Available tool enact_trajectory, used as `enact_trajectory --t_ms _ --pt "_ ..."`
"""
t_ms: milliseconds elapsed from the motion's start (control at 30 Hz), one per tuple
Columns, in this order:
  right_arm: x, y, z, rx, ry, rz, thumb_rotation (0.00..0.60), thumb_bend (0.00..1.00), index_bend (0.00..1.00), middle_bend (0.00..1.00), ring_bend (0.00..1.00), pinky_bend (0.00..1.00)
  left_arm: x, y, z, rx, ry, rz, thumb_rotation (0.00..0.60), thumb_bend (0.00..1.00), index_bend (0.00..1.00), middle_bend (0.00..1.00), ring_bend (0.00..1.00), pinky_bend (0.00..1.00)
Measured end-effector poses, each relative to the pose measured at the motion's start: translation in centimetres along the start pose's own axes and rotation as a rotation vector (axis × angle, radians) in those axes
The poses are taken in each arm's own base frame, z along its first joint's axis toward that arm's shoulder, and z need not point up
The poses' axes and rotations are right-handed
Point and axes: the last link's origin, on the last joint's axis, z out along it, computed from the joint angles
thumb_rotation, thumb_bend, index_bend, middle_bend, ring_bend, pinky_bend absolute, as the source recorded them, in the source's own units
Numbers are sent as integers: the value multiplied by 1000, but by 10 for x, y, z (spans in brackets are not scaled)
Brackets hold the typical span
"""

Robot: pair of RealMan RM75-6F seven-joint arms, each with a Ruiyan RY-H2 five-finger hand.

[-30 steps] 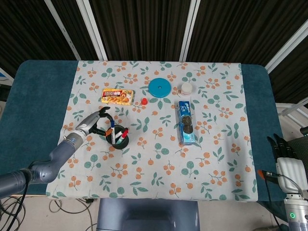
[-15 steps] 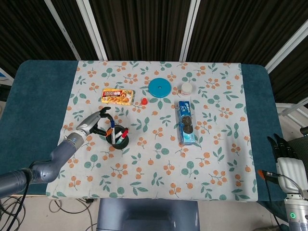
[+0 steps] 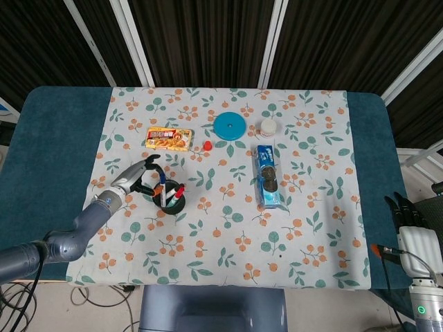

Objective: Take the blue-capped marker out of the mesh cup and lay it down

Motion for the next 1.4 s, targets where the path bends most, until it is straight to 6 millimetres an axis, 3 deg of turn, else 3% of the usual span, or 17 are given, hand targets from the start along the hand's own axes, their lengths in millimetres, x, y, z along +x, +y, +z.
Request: enact_trajectory --t_ms 500,767,1133,1400 --pt "0 0 0 -1 0 1 600 114 95 9 62 175 2 6 -5 -19 3 -10 600 444 522 2 0 0" --pt "0 0 0 -1 -2 2 600 114 95 9 62 175 6 17 -17 -47 -23 -61 600 444 523 2 0 0" --pt "0 -1 -1 0 0 -1 600 116 95 9 62 175 38 40 -67 -132 44 -16 600 445 522 3 0 0" --pt "0 -1 -1 0 3 -2 600 115 95 9 62 175 59 20 -104 -150 125 28 600 445 523 6 0 0"
